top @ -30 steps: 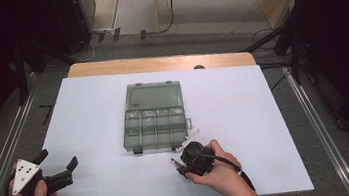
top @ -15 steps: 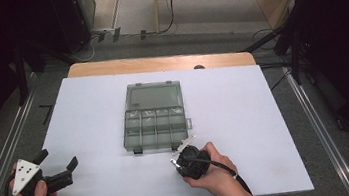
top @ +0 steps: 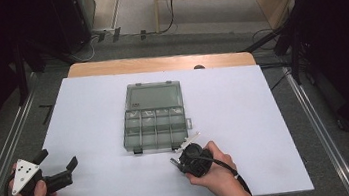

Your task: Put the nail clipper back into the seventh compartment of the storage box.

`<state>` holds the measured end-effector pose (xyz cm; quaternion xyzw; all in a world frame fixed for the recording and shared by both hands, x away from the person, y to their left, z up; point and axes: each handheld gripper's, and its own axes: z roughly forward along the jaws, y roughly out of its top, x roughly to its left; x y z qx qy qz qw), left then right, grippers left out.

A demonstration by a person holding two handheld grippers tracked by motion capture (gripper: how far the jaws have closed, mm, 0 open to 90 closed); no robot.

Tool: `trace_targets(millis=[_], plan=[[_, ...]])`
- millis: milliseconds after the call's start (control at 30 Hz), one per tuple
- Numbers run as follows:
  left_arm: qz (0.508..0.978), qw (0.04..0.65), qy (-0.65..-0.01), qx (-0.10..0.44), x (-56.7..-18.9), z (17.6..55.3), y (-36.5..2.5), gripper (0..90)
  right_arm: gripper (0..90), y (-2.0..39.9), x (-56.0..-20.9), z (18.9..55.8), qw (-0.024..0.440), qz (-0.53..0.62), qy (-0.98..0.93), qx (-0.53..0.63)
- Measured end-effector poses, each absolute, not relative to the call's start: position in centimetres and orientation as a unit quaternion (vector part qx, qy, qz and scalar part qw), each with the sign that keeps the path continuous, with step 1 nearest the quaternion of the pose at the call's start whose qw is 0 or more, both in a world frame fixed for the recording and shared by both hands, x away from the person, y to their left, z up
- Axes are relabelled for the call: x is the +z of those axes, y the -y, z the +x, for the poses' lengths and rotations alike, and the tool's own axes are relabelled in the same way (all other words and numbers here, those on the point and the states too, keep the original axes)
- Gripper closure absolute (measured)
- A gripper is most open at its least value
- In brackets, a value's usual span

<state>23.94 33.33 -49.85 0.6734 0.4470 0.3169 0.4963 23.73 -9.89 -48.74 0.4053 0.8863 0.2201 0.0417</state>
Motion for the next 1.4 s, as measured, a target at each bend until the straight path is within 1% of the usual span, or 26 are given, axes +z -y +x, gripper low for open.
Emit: trace_targets(millis=[200,733,1400], plan=[[0.673,0.496,-0.447,0.317,-49.9,23.9,-33.3,0.0,81.4,9.9,-48.3,23.5,0.035,0.401,-0.886,0.230],[0.674,0.497,-0.446,0.317,-49.8,23.9,-33.4,0.0,81.5,10.3,-46.2,23.8,0.037,0.403,-0.878,0.257],[0.673,0.499,-0.445,0.316,-49.8,23.9,-33.4,0.0,81.5,10.3,-43.7,25.2,0.051,0.405,-0.870,0.278]])
